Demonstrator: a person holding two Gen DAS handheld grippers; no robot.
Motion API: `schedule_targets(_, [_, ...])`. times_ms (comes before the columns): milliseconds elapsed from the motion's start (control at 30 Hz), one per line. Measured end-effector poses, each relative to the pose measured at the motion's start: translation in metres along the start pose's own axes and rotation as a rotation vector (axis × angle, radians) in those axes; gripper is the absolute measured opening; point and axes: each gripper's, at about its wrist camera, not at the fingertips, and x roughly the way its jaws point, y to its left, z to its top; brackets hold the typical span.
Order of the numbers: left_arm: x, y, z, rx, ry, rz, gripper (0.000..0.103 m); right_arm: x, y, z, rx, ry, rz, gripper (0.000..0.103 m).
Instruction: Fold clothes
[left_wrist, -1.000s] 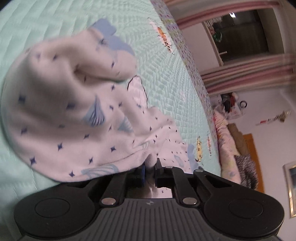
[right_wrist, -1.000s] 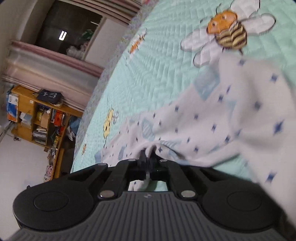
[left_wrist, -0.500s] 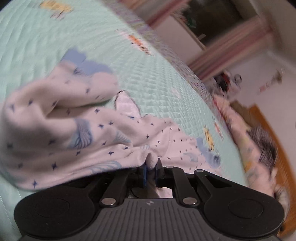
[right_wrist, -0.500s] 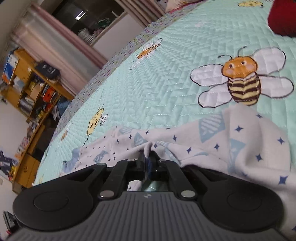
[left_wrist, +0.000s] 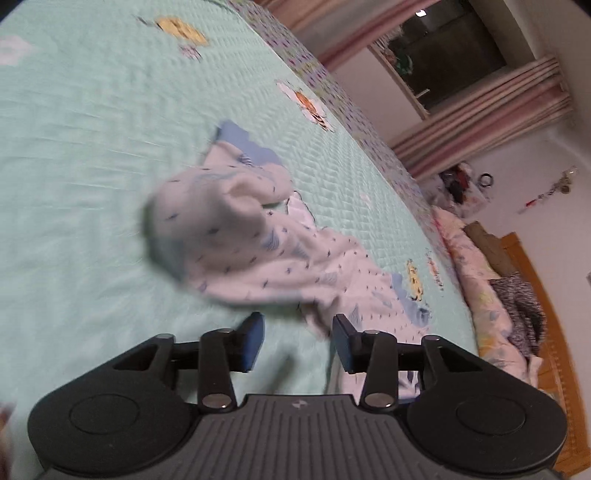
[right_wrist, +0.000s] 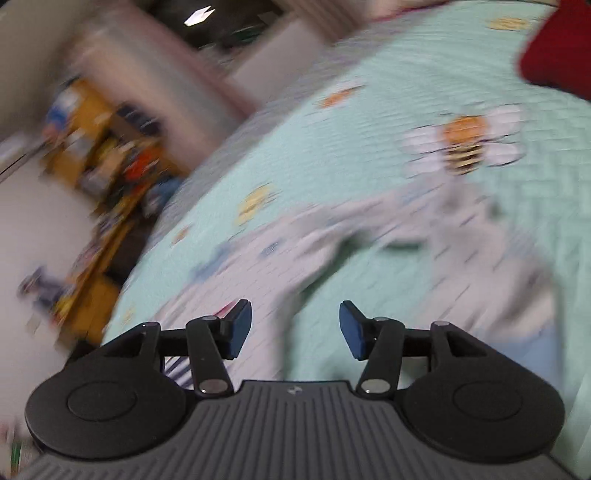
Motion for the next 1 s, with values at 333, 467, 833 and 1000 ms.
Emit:
schedule_targets(333, [-0.013, -0.032, -0.088, 0.243, 0.194, 0.080, 0.000, 0.004, -0.019, -0.053, 0.114, 0.157, 0.025, 0.000])
schedule_targets(467, [-0.039, -0.022, -0.079, 0.203, 0.142, 0.124, 0.017, -0.024, -0.024, -0.049, 0.111, 0.090, 0.018, 0.018])
schedule_targets(833, [-0.068, -0.016, -0.082, 0.182, 0.099, 0.138, 0.084, -0.043, -0.020, -0.053, -0.036, 0.185, 0.031, 0.068])
schedule_targets(1000, [-0.032, -0.025, -0.067, 0.161, 0.113, 0.090, 0.091, -0.020, -0.029, -0.049, 0.040, 0.185, 0.110, 0.067])
